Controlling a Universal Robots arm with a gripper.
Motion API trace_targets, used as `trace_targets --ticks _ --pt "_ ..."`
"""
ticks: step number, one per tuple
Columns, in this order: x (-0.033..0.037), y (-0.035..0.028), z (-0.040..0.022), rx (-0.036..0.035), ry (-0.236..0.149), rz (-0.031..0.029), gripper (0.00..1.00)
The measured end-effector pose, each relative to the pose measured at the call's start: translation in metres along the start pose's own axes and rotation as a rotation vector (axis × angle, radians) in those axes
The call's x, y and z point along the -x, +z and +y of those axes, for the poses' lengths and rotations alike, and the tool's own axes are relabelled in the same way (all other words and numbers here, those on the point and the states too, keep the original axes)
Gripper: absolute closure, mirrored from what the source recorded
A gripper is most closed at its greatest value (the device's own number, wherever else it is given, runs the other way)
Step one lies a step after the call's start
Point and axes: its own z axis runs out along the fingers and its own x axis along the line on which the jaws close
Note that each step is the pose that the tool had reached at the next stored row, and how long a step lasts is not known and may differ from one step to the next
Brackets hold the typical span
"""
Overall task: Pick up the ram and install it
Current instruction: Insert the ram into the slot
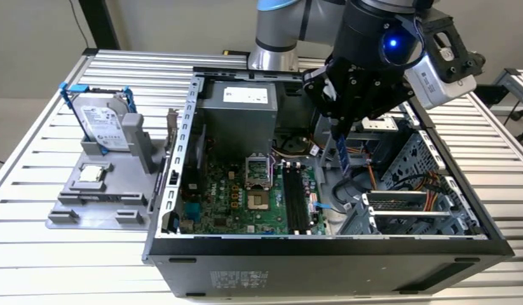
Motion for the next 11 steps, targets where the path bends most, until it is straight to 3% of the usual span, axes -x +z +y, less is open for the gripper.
trace_targets --ticks 11 --pt "0.0 0.0013 0.0 -0.0002 0.008 -0.0002 1.0"
